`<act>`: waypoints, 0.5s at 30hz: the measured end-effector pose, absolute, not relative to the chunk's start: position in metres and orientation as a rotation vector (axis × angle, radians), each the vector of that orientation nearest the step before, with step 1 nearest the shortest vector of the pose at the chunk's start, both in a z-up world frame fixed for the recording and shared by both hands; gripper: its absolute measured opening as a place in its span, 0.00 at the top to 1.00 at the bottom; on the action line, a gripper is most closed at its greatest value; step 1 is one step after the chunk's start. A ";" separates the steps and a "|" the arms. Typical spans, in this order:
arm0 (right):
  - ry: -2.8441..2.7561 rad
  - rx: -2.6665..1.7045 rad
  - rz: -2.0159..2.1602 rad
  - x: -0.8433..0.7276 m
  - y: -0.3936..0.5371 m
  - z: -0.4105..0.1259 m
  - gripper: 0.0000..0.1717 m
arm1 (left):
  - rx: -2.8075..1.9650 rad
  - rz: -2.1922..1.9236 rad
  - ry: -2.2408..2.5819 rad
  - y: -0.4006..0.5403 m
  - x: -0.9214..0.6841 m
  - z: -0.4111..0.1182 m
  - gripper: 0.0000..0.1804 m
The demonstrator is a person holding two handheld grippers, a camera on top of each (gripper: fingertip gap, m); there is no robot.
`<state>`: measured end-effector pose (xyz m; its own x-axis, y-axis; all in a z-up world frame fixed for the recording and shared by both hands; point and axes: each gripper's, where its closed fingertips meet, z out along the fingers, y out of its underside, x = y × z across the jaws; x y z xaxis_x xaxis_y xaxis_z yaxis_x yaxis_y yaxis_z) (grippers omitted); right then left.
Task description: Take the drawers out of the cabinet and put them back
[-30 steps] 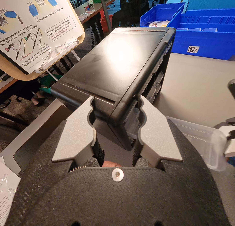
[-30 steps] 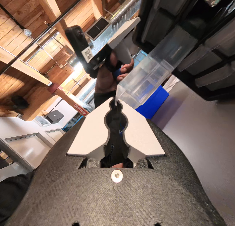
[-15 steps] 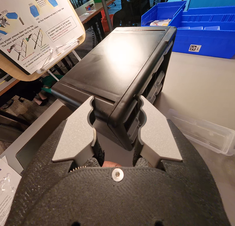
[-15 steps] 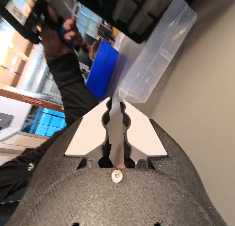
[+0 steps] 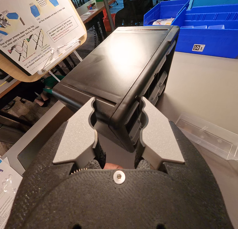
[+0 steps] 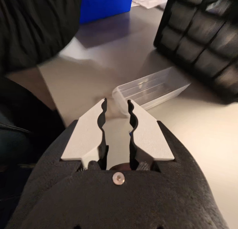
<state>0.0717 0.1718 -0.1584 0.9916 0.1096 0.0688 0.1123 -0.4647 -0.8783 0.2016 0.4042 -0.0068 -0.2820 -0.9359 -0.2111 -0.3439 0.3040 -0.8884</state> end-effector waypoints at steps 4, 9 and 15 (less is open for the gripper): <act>-0.498 -2.095 -0.365 0.088 0.184 -0.163 0.76 | -1.150 -0.955 1.793 0.404 0.202 -0.007 0.63; -0.705 -2.182 -0.387 0.080 0.190 -0.187 0.71 | -1.149 -0.960 1.795 0.404 0.202 -0.007 0.63; -0.737 -2.216 -0.508 0.091 0.192 -0.199 0.88 | -1.148 -0.964 1.795 0.404 0.202 -0.007 0.63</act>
